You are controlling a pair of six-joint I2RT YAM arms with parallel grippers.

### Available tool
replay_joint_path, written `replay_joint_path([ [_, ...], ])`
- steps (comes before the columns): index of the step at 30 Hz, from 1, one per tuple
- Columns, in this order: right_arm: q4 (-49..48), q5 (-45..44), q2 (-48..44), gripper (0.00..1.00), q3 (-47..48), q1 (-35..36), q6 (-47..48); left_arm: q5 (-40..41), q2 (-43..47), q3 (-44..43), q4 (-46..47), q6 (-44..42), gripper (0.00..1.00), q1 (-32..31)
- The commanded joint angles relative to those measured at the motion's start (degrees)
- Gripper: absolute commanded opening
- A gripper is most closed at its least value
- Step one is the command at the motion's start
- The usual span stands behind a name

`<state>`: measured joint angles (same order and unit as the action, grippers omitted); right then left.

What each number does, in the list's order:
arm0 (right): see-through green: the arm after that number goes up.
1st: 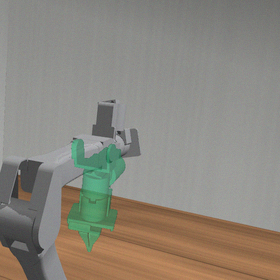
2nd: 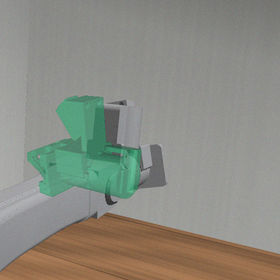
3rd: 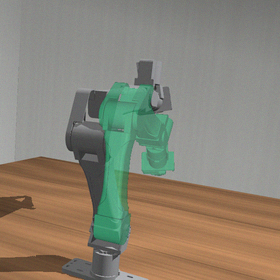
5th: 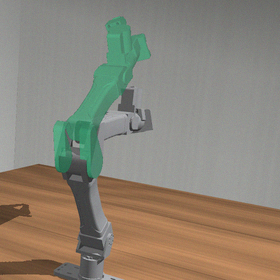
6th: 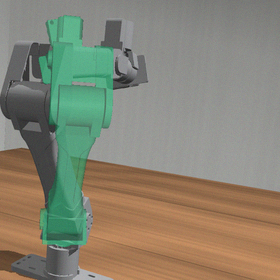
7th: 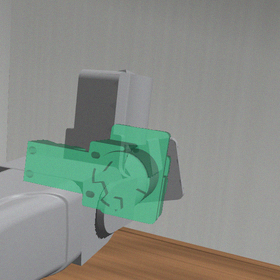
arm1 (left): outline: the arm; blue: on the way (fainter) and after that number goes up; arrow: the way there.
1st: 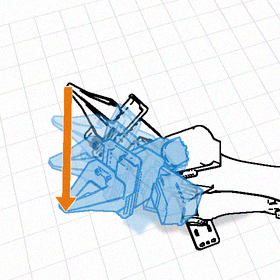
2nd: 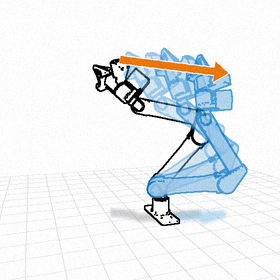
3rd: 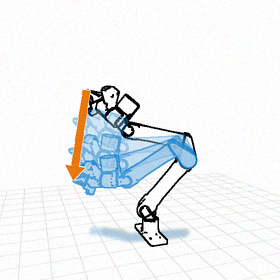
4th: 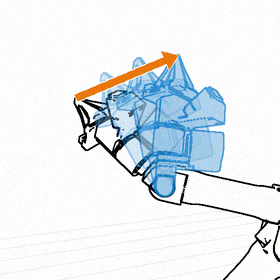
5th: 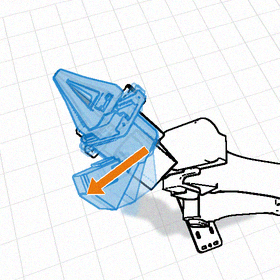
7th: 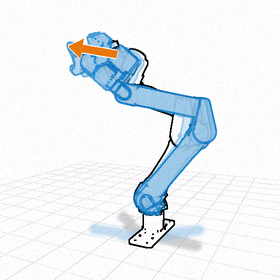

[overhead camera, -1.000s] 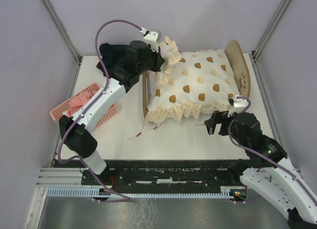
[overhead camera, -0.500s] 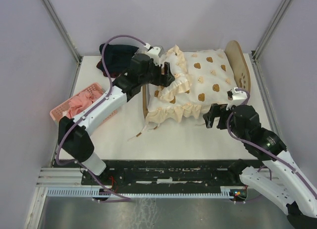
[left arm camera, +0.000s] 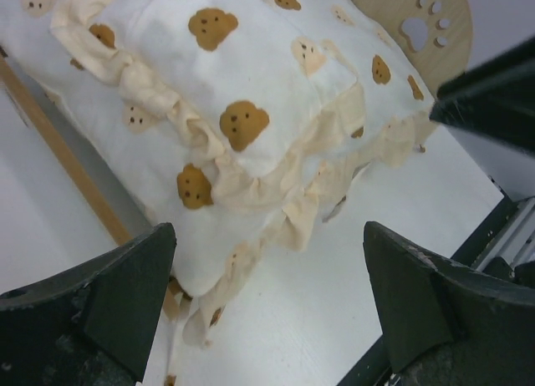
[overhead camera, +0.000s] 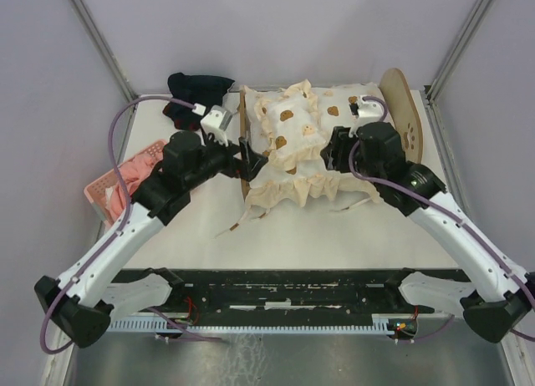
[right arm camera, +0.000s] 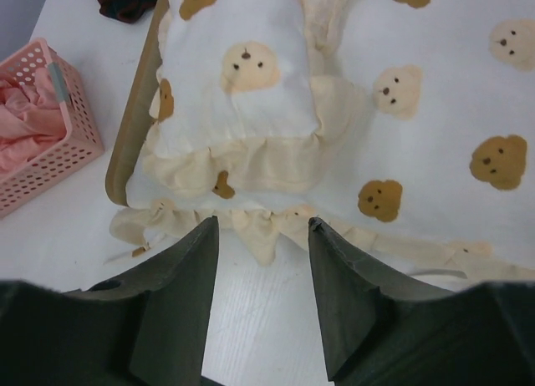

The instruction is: Set up the pet bed

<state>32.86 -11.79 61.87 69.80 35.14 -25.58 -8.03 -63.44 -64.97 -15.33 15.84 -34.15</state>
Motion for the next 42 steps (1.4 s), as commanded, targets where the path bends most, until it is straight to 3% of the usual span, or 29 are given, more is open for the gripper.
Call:
replay_joint_path([
  [1,-4.82,-0.23,6.16,0.54,7.51,0.13,0.99,0.53,8.36,7.31,-1.6,-3.62,0.99,0.05],
  [7,-4.96,-0.83,16.78,0.55,15.95,0.79,5.82,6.49,16.16,16.36,-1.14,-7.29,0.99,0.05],
  [14,-1.94,-1.96,27.6,0.68,24.54,1.62,12.49,8.84,17.18,15.58,-4.59,-10.4,0.99,0.05],
  [18,2.73,-4.07,33.07,0.66,29.12,1.81,16.38,9.57,17.44,15.92,-5.47,-10.89,0.99,0.05],
  [20,4.2,-5.21,34.75,0.59,30.4,1.86,17.96,9.32,17.55,15.89,-5.66,-11.11,0.99,0.11],
  [25,3.81,-7.44,33.6,0.13,31.03,1.83,20.34,9.58,18.26,15.89,-5.61,-11.1,0.99,0.18],
  [27,2.2,-7.93,31.61,0.03,30.06,1.8,21.19,9.78,18.63,16.16,-5.29,-11.09,0.99,0.16],
  [35,1.3,-9.51,25.18,0.02,27.85,0.13,23.66,9.89,18.8,16.41,-5.25,-11.0,0.99,0.49],
  [42,6.56,-0.76,24.03,0.02,30.16,-10.61,20.24,9.13,18.36,16.46,-5.21,-10.72,0.99,0.47],
])
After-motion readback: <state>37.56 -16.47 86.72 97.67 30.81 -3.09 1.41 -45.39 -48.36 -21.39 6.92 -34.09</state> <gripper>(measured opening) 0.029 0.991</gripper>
